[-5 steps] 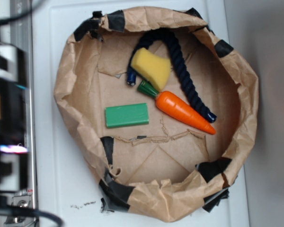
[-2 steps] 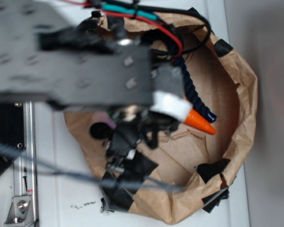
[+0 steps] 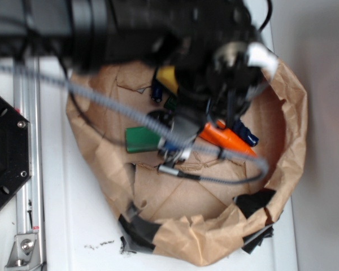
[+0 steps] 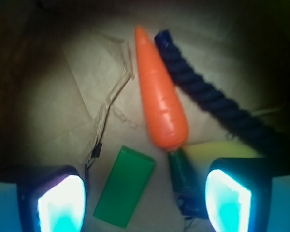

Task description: Grab the carrot.

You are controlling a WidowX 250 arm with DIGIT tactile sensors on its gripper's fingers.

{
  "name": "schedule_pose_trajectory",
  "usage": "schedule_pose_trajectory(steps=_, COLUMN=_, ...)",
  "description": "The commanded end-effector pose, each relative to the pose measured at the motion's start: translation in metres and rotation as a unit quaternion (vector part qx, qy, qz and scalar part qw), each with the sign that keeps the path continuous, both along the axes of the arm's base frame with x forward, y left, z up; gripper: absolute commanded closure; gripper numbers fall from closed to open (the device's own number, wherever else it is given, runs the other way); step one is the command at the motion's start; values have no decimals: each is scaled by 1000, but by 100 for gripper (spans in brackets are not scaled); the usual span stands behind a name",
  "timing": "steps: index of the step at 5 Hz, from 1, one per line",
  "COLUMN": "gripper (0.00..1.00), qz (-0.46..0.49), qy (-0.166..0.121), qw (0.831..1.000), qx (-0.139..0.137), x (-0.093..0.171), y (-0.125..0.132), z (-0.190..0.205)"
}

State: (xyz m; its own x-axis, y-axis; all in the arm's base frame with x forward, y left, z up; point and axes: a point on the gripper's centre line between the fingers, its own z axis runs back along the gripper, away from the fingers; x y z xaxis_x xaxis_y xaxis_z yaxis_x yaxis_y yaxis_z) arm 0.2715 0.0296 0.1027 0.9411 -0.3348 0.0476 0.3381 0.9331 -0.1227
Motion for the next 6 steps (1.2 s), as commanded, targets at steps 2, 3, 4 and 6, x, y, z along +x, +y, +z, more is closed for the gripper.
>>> schedule_pose_trajectory(steps=2, gripper=0, qz=-32, qy=-26, qw=999, qx=18, x=5, y=-10, z=-5)
schedule_pose_trajectory(steps=3, gripper=0, qz=-51, qy=-1, qw=997, qx=53, x=10, y=-17, z=-36)
schedule_pose_trajectory(steps=4, gripper=0, qz=-67, qy=20, qw=995, qx=75, x=19, y=-25, z=-63)
schedule_pose_trajectory(steps=6, gripper=0, qz=-79, qy=36, qw=994, qx=70, x=20, y=-56, z=-84)
